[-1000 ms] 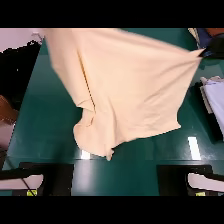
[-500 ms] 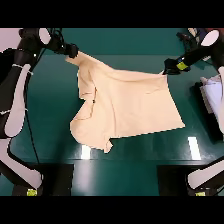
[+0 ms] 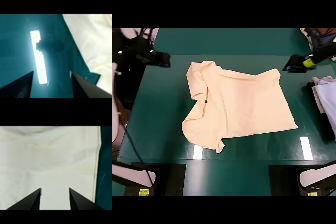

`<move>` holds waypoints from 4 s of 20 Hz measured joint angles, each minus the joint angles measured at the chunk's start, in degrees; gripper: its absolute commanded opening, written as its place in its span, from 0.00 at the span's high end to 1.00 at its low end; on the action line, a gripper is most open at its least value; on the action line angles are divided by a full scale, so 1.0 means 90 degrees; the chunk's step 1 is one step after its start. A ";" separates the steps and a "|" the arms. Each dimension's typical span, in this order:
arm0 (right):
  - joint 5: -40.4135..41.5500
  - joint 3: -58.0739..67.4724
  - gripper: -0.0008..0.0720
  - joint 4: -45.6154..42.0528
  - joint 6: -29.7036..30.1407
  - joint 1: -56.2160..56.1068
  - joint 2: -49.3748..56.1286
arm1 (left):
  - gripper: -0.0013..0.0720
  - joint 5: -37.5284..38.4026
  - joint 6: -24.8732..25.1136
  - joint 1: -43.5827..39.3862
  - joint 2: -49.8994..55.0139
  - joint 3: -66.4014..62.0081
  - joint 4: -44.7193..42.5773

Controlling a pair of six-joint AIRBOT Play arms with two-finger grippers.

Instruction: Fold the shirts.

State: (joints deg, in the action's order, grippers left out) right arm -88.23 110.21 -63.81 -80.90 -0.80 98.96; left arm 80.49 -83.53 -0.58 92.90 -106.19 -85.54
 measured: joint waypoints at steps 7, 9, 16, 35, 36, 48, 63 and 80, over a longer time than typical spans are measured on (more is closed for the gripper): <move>-0.0345 -0.1316 0.42 0.0112 0.0260 0.0714 -0.1387 | 0.23 -0.0359 -0.0097 0.0197 -0.2645 0.4432 0.1071; -0.0243 -0.1970 0.29 0.0134 0.0291 0.0913 -0.1838 | 0.23 -0.0656 -0.0131 0.0209 -0.3305 0.5693 0.1644; 0.0170 -0.3594 0.29 0.0151 0.0330 0.1229 -0.2912 | 0.23 -0.1569 -0.0168 0.0221 -0.4102 0.8242 0.2895; 0.0517 -0.6581 0.34 0.0092 0.0529 0.3101 -0.3621 | 0.95 -0.2718 -0.0177 -0.0544 -0.4182 0.7752 0.3531; 0.0612 -0.6880 0.38 0.0095 0.0539 0.3271 -0.3616 | 0.95 -0.2732 -0.0175 -0.0544 -0.4180 0.7696 0.3529; 0.2084 -0.8199 0.97 0.1078 0.0874 0.2688 -0.2854 | 0.95 -0.2705 -0.0172 -0.0544 -0.4182 0.7546 0.3534; 0.2518 -0.3789 0.97 0.1110 0.0957 0.1571 -0.5357 | 0.95 -0.1039 -0.0172 -0.0549 -0.4201 0.1418 0.2489; 0.0733 0.0488 0.97 0.1069 0.0391 0.2650 -0.4359 | 0.95 -0.1756 -0.0403 -0.0551 -0.4490 -0.0891 0.1268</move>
State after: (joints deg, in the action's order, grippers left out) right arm -81.62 114.61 -54.19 -77.38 23.05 59.72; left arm 64.69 -87.15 -5.54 52.49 -114.21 -74.13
